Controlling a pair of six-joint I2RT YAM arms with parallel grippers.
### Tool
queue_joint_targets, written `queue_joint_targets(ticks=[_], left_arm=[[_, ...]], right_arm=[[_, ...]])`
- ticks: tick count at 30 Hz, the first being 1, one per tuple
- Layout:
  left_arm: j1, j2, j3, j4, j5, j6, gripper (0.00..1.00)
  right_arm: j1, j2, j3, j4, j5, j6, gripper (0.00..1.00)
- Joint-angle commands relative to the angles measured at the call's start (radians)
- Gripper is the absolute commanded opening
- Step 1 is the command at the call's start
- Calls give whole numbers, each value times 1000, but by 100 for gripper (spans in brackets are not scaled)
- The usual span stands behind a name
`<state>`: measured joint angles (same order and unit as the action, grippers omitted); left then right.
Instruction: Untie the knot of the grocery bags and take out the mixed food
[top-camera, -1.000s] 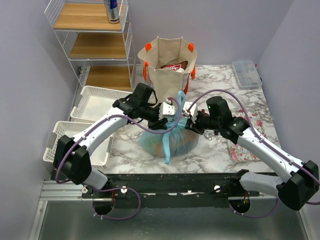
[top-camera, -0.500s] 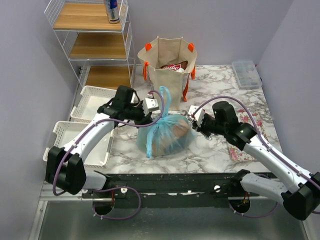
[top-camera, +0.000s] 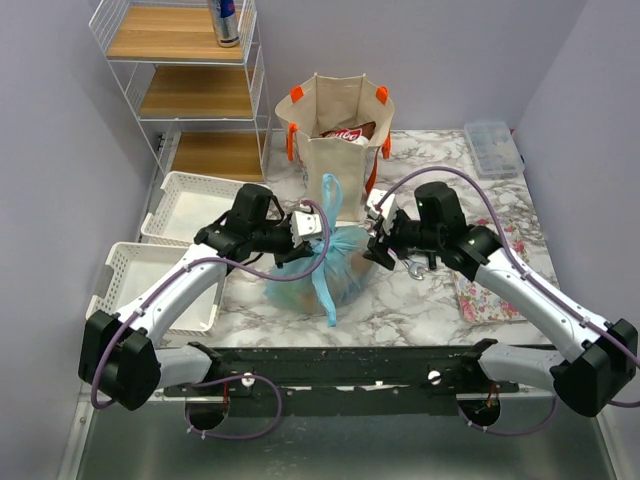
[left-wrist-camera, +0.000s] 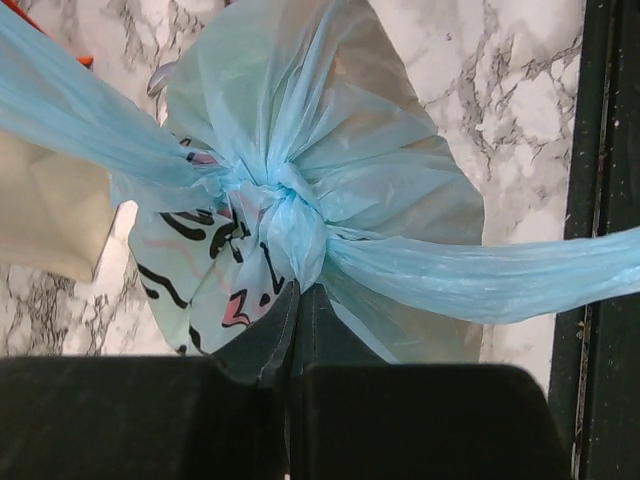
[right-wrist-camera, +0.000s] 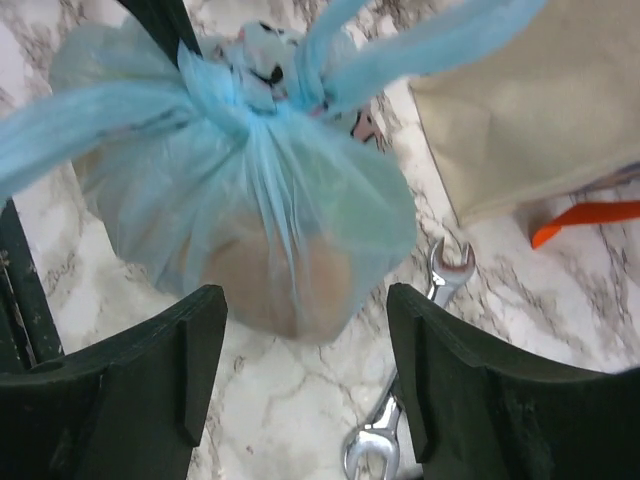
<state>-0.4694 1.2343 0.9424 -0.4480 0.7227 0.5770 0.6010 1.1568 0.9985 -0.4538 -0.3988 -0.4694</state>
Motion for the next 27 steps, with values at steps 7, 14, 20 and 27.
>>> queue_joint_targets(ticks=[7,14,20,27], left_arm=[[-82,-4,42,118,24,-61,0],[-83,-4,44,88,10,-63,0],[12,-1,51,16,40,-86,0],[163,-66,-64,-11,-18,40,0]], right_arm=[[24,136,-27,225,-179,-77,73],[54,203,-63,314,-79,-113,45],[54,137,-107,233,14,-147,1],[32,19,-175,123,96,-181,1]])
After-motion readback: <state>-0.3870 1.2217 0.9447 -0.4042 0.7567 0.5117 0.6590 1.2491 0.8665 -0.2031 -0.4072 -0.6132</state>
